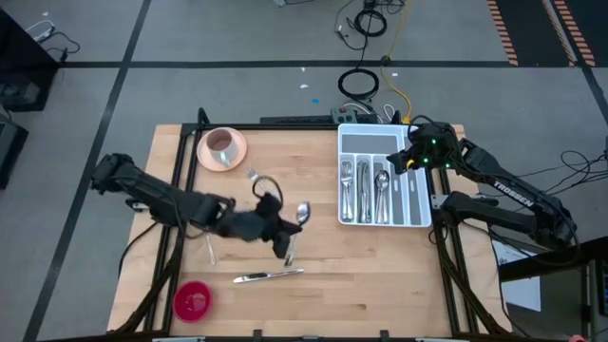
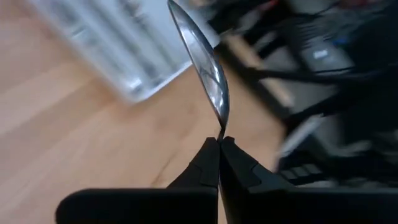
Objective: Sort silverware
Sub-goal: Put the silver spoon into the white silverware tray
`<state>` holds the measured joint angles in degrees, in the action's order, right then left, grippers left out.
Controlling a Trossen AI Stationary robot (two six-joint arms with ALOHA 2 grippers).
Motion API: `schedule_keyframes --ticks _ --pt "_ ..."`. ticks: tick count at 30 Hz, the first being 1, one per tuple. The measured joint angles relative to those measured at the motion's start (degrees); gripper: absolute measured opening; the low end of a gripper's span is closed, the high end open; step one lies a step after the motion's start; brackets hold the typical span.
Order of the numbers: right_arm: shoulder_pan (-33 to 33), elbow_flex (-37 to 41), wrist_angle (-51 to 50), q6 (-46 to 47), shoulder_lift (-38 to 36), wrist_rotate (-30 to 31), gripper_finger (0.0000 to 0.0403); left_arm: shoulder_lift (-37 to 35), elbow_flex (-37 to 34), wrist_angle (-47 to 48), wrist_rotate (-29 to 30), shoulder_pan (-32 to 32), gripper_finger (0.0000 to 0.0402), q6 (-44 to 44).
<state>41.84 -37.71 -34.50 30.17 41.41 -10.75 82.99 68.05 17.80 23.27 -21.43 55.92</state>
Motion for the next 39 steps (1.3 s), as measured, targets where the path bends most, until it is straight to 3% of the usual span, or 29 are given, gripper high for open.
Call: schedule_keyframes --ticks 5,12,16,21,24,28,32,39 --pt "-2.36 0.0 2.31 0.12 0.0 -0.73 0.0102 -2.33 0.0 -12.37 -12.71 4.29 0.0 -8.19" --pt "-7.05 0.0 16.43 0.19 -0.02 -9.47 0.0102 -2.39 0.0 -37.27 -33.78 8.15 0.0 -15.88" --pt "-10.17 0.0 25.17 -3.99 -0.51 -10.57 0.0102 -2.39 0.0 -52.06 -43.68 10.42 0.0 -14.4" --pt "-14.84 0.0 37.98 -13.32 -1.42 -10.5 0.0102 -1.37 0.07 -70.03 -52.73 12.85 0.0 -3.54" --pt "-17.99 -0.02 45.1 -17.7 -1.27 -10.43 0.0102 0.74 0.07 -79.86 -54.99 13.74 0.0 5.47" --pt "-21.5 -0.39 51.56 -19.82 -0.14 -9.79 0.0102 4.41 0.07 -85.02 -54.45 13.92 0.0 16.72" --pt "-24.84 -4.09 49.22 -23.47 2.71 -8.71 0.0102 8.9 0.07 -88.74 -54.22 13.41 0.0 25.89" --pt "-29.55 -14.32 43.45 -32.37 10.41 -8.73 0.0104 17.84 0.07 -108.3 -52.41 14.74 0.0 40.8"
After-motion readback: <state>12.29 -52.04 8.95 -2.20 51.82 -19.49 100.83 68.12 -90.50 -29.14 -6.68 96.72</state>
